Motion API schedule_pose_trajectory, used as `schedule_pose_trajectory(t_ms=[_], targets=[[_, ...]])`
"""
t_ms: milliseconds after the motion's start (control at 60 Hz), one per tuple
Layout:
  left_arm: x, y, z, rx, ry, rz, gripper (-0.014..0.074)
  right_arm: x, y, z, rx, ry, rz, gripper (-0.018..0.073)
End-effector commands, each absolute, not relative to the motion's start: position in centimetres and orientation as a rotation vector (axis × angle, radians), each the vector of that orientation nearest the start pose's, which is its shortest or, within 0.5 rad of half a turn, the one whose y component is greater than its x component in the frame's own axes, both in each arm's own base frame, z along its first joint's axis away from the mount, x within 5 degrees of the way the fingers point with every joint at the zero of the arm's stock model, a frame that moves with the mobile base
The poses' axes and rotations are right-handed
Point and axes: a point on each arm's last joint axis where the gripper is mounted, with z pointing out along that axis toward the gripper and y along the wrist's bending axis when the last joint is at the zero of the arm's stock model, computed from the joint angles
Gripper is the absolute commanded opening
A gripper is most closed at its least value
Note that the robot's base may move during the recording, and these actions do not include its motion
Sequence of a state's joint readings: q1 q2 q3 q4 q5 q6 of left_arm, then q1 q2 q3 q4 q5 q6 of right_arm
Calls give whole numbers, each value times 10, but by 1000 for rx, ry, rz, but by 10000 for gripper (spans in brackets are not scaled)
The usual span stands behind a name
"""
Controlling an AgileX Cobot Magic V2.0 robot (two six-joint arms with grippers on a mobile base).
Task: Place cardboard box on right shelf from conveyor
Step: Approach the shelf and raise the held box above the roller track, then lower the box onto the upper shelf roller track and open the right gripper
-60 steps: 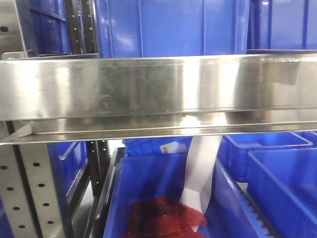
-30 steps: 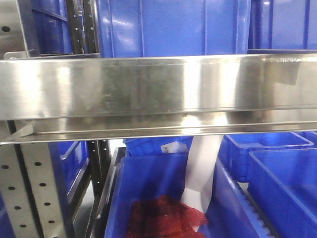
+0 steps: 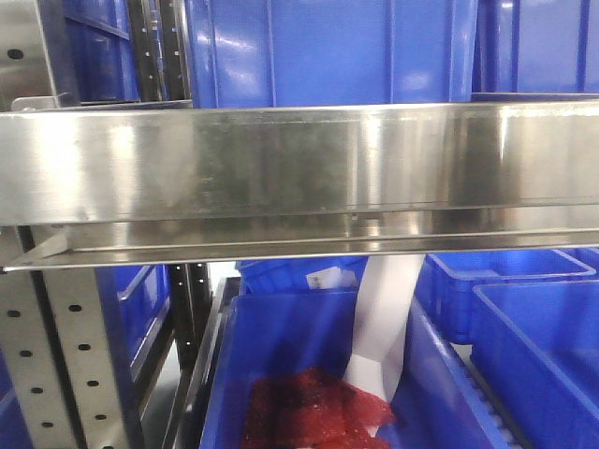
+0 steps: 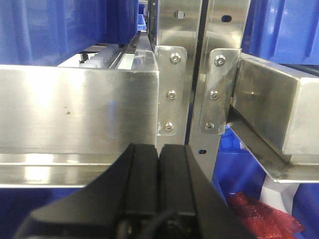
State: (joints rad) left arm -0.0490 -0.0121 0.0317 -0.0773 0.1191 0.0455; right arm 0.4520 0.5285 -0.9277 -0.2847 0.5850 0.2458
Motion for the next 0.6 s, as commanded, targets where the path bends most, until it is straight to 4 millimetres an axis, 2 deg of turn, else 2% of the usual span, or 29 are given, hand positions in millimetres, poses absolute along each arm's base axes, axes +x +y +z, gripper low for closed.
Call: schedule_pose_trajectory(t_ms=[0,100,234,400,584], targets=[[56,-3,198,11,1530,-71,-116,102,34,463,-347,1517,128,150],[56,-3,198,11,1530,-71,-116,132,49,477,-463,1518,15,150],[56,-3,198,11,1530,-71,-116,163,64,482,-638,1503,-147,150],[56,-3,198,11,1530,-71,-116,201,82,462,-947,1480,-390,150],[56,-3,198,11,1530,-71,-116,228,95,441,-1208,1418,-565,150]])
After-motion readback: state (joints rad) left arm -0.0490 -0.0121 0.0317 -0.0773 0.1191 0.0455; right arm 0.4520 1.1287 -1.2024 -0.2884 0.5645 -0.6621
